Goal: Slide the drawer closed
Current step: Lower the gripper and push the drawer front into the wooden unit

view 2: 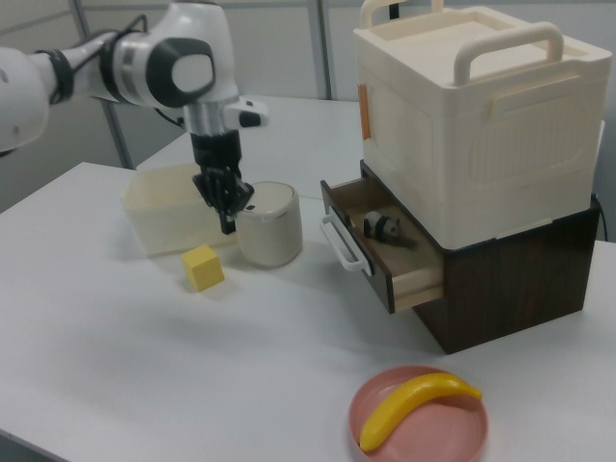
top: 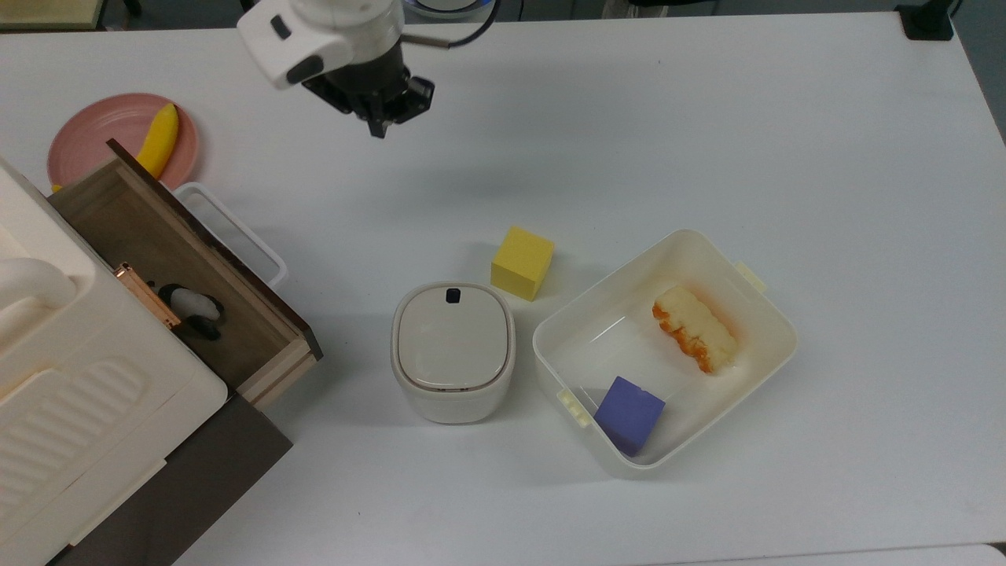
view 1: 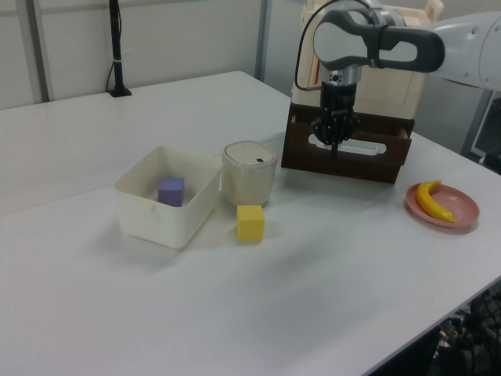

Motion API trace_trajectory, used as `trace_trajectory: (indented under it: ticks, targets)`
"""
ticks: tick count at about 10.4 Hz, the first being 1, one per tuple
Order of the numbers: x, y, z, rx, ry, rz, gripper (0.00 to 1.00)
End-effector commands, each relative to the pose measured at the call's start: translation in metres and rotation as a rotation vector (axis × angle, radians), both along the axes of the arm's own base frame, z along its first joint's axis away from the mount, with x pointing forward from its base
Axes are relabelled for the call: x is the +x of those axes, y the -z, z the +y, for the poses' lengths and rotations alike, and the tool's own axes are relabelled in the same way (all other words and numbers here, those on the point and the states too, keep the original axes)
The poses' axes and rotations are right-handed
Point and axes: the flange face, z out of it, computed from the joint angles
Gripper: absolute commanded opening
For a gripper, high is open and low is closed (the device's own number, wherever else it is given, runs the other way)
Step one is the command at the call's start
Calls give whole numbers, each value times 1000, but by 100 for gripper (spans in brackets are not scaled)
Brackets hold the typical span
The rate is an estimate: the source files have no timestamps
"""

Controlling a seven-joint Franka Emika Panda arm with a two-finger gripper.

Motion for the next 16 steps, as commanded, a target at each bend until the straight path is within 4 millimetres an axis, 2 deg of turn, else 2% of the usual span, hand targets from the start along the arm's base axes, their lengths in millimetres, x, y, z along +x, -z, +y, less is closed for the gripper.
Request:
trace_trajectory:
  ticks: [1,2,4,6,8,9,11,13,15,16]
  targets:
    - [13,28,-25,11,134,2,0]
    - [18,43,-32,8,163,12,0]
    - [27,54,-48,0,246,-35,0]
    - [34,58,-61,-3,285,-90,0]
    - [42,63,-88,-9,353,-163,0]
    - [47,65,-95,-10,372,-207,0]
    - [54,77,-110,-14,392,-243,0]
    - [57,74,-132,-20,418,-310,0]
    - [63,90,-145,-29,422,-338,0]
    - [67,84,-158,-35,436,-384,0]
